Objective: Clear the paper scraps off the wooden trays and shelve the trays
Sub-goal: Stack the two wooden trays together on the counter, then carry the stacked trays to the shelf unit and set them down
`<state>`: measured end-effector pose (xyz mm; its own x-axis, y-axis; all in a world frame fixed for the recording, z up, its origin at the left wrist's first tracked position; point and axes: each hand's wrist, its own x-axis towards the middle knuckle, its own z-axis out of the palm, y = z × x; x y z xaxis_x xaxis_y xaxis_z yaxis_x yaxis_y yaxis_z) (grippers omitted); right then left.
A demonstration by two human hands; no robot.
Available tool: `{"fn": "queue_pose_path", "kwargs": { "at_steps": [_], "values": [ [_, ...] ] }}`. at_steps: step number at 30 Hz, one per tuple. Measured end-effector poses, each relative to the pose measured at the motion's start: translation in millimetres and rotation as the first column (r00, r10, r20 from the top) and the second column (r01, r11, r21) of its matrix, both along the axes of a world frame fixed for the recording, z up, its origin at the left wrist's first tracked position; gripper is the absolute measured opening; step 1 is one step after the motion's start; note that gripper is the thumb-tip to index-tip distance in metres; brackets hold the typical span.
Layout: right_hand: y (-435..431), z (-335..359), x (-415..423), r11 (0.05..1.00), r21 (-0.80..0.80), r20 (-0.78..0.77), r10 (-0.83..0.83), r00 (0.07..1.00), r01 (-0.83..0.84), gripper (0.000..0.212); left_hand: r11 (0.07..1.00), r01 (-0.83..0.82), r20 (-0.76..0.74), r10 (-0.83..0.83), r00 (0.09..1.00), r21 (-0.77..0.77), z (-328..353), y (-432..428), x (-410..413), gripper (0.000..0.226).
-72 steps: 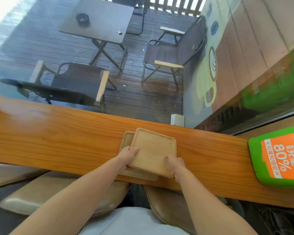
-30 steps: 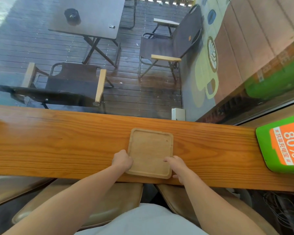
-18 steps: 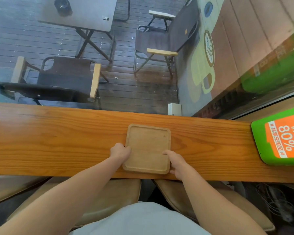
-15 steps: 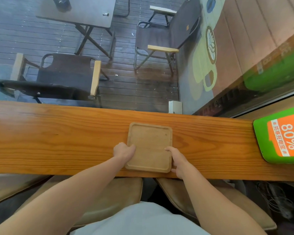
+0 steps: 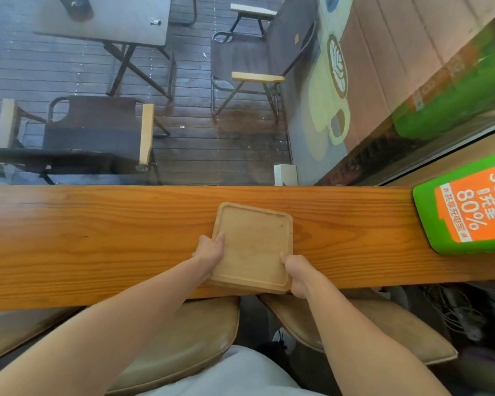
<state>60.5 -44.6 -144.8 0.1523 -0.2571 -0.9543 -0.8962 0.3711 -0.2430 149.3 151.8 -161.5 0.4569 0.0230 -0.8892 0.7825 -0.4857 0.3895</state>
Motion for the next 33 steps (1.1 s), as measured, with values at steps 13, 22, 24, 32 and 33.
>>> {"fn": "queue_pose_path", "kwargs": {
  "at_steps": [13,22,24,32,33],
  "values": [
    [-86,94,-74,0.949,0.114,0.392,-0.315,0.864,0.294,0.042,0.956,0.253,0.264,-0.208,0.942,-0.150,109,-103,-21,0.086],
    [-174,146,-237,0.851,0.105,0.524,-0.487,0.698,0.515,0.034,0.814,0.568,0.500,-0.443,0.744,-0.124,173,-240,-140,0.067],
    [-194,151,-284,0.822,0.075,0.518,-0.516,0.682,0.565,0.027,0.776,0.605,0.519,-0.448,0.729,-0.180,181,-270,-181,0.060],
    [-247,175,-465,0.608,-0.112,0.529,-0.633,0.565,0.786,0.046,0.537,0.779,0.456,-0.632,0.626,-0.324,200,-381,-332,0.057],
    [-251,175,-485,0.574,-0.188,0.522,-0.629,0.576,0.797,0.052,0.503,0.797,0.444,-0.662,0.604,-0.334,202,-393,-350,0.056]
  ]
}}
